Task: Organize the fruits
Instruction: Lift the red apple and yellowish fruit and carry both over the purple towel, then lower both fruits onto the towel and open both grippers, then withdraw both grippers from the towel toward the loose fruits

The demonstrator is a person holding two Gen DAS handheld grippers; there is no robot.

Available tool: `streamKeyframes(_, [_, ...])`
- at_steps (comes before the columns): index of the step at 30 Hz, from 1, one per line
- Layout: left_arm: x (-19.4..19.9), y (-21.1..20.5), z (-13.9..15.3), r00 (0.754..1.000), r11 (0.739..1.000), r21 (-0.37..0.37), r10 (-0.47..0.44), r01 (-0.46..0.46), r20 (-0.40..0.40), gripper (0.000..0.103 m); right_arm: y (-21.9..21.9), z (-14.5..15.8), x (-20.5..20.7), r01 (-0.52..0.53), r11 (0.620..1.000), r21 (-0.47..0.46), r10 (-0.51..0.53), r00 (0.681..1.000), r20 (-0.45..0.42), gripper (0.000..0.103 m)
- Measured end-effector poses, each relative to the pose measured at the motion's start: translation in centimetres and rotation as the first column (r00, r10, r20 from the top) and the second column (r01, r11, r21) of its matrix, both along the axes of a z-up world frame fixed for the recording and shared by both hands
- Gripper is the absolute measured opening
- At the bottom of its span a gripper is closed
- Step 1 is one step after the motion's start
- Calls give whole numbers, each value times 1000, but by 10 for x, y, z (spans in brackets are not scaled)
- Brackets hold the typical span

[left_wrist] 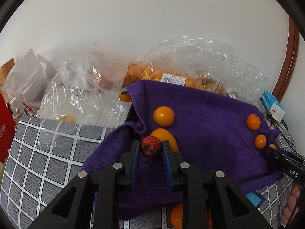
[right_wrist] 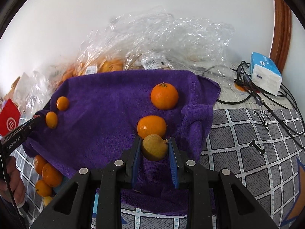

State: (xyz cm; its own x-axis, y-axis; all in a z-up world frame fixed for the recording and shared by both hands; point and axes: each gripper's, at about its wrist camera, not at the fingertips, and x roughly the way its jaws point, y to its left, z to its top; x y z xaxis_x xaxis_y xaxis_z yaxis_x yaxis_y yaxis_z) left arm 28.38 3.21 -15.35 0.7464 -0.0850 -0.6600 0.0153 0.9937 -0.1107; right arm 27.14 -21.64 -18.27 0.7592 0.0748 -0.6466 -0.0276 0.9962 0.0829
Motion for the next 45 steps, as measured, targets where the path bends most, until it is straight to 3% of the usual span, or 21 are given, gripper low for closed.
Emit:
streamKeyframes(5, [3,-2,-5,1000,1000,31,-1,2,-20,23,-1,-4,1,2,1000,-1,-2,1000,-11,28])
streamKeyframes(9, [5,0,-7,999,1000,6,-7,7,-42,23,1,-2,0,7,1000,-20,-7,1000,-8,30])
streamKeyframes(11, [3,-1,-7,999,1000,16,-2,2,-35,23,4,1,-3,0,1000,-28,0,1000,11,42])
streamKeyframes(17, [5,1,-8,999,1000,3,-7,7,-46,23,5,6,-8,10,998,-58,-8,999,45,54])
streamKeyframes(23, [-2,-1,2,1000,1000,2,-16,16,16,36,3,11,-13,36,997,-67,-30,996,82,54])
streamKeyframes(29, [-9,1,14,998,1000,-12,-13,14,68,36,11,24,-23,54,990,-131,-37,991,132,54])
streamKeyframes(34, [-23,6,38,989,1000,-24,-2,5,148,36,15,38,-30,73,992,-101,-58,988,142,54])
streamKeyframes(39, [-41,13,62,989,997,-61,-31,40,147,36,27,50,-53,38,992,-117,-22,991,128,54])
streamKeyframes(43, [-63,25,66,989,999,-28,-32,36,147,36,40,48,-74,5,995,-104,9,992,128,52])
streamKeyframes(45, [-75,35,61,990,1000,-15,-23,26,141,42,49,41,-82,-12,995,-103,24,993,115,48])
